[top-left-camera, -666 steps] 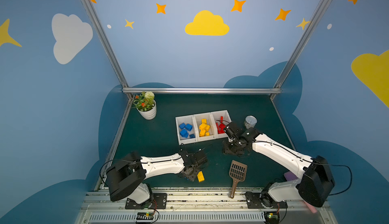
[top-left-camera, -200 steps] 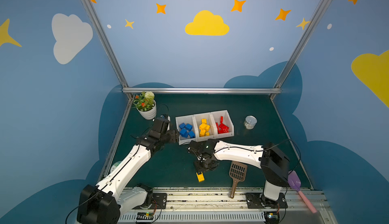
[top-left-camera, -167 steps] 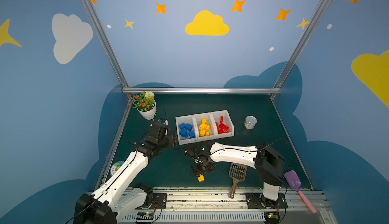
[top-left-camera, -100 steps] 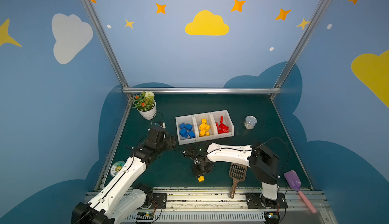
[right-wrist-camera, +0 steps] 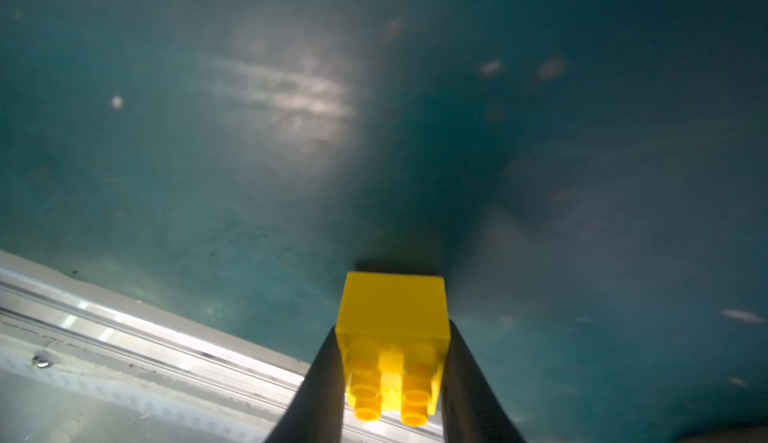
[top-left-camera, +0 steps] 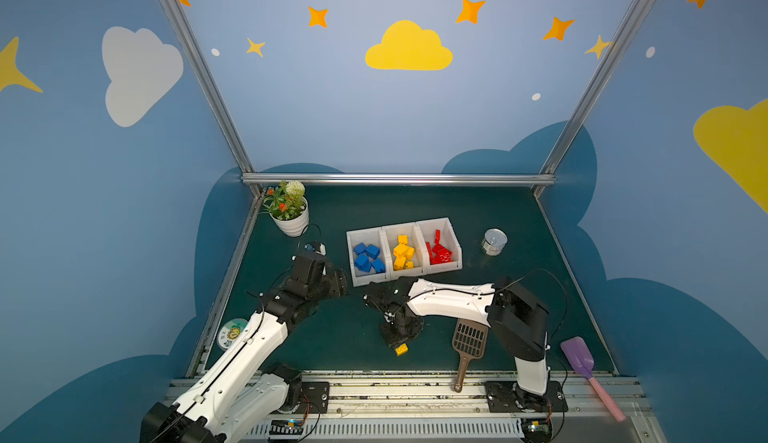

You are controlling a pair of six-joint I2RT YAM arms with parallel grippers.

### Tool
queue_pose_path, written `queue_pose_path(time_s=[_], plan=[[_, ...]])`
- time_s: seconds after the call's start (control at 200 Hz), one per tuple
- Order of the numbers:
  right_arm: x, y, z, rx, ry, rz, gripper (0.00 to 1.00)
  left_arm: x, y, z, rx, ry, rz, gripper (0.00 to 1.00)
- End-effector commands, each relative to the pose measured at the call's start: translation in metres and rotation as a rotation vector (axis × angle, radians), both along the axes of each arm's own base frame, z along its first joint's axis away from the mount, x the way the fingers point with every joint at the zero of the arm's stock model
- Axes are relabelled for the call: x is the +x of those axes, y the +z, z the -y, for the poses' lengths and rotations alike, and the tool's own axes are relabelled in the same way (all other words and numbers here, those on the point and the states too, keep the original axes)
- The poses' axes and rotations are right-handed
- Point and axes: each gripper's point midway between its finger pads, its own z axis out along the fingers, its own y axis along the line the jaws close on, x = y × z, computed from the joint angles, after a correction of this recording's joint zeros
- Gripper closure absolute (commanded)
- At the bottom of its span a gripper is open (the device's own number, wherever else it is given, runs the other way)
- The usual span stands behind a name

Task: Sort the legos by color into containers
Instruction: 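Carry the yellow brick with the right gripper into the middle compartment and release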

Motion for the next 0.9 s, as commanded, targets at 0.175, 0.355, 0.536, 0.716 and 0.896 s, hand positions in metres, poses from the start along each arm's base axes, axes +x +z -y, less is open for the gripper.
queue_pose_path(time_s=[0.175,0.355,0.536,0.716,0.896], plan=[[0.132,0.109,0.014,0.142,-0.048,0.278,0.74,-0.006,-0.002,0.001,-0.032,0.000,-0.002,0.23],[0.200,0.118,0.019,0.185,-0.113,0.328,0.73,-0.010,0.002,0.000,-0.052,0.014,0.011,0.23],[0.237,0.111,0.021,0.199,-0.166,0.316,0.72,-0.012,0.005,-0.002,-0.058,0.020,0.020,0.23],[0.244,0.103,0.024,0.175,-0.169,0.309,0.59,-0.013,0.001,0.000,-0.066,0.012,0.010,0.23],[0.245,0.110,0.029,0.175,-0.178,0.327,0.37,-0.012,0.001,0.001,-0.068,0.015,0.009,0.23]])
